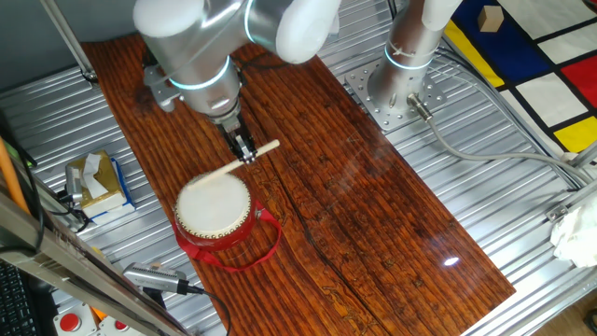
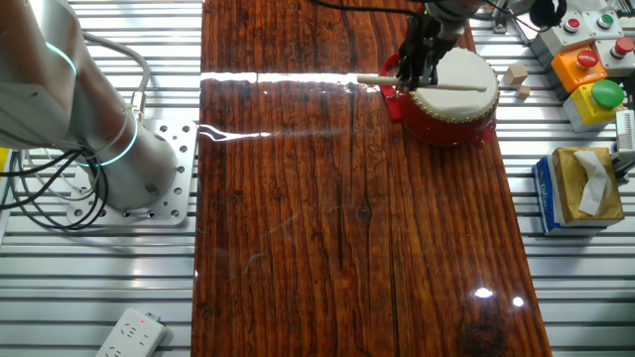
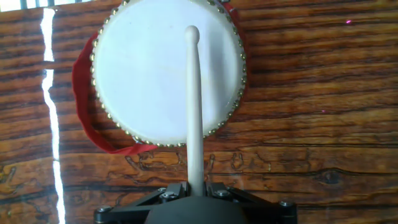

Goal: Play the drum

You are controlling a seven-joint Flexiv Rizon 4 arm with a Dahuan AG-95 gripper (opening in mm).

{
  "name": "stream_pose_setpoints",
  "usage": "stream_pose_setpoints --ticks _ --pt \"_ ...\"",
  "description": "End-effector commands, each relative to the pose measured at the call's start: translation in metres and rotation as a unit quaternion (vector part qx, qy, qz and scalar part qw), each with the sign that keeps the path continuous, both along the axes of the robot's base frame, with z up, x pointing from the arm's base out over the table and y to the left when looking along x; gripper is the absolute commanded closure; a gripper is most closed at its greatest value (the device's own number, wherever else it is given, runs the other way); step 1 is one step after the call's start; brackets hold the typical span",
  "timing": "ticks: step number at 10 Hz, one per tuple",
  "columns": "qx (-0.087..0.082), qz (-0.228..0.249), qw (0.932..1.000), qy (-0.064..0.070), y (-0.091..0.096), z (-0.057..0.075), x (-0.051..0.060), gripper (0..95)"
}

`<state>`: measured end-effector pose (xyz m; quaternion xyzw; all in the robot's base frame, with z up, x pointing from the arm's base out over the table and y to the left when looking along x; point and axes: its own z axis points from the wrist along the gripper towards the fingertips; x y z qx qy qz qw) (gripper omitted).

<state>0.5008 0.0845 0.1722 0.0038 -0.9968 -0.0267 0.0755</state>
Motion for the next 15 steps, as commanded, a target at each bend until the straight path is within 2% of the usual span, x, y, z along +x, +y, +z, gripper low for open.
stream_pose_setpoints --ticks 1,2,3,4,5,6,8,9,11,12,13,14,15 --pt "0.012 0.028 0.9995 -0.005 -0.035 0.004 0.004 95.0" --pt "0.015 0.033 0.9993 -0.006 -0.047 0.004 0.006 95.0" --pt "0.026 0.046 0.9986 -0.010 -0.071 0.004 0.012 95.0" --pt "0.038 0.042 0.9983 -0.013 -0.077 0.003 0.014 95.0" --pt "0.033 0.040 0.9986 -0.014 -0.082 -0.002 0.016 95.0" --pt "0.036 0.044 0.9982 -0.019 -0.084 -0.005 0.017 95.0" --pt "0.036 0.064 0.9968 -0.031 -0.105 -0.020 0.018 95.0" --pt "0.036 0.061 0.9970 -0.031 -0.113 -0.025 0.019 95.0" --pt "0.034 0.051 0.9975 -0.036 -0.124 -0.046 0.023 95.0" --pt "0.032 0.051 0.9975 -0.036 -0.125 -0.047 0.021 95.0" --pt "0.029 0.047 0.9979 -0.033 -0.123 -0.040 0.019 95.0" --pt "0.027 0.049 0.9979 -0.032 -0.122 -0.039 0.018 95.0" --pt "0.020 0.060 0.9975 -0.034 -0.121 -0.038 0.017 95.0"
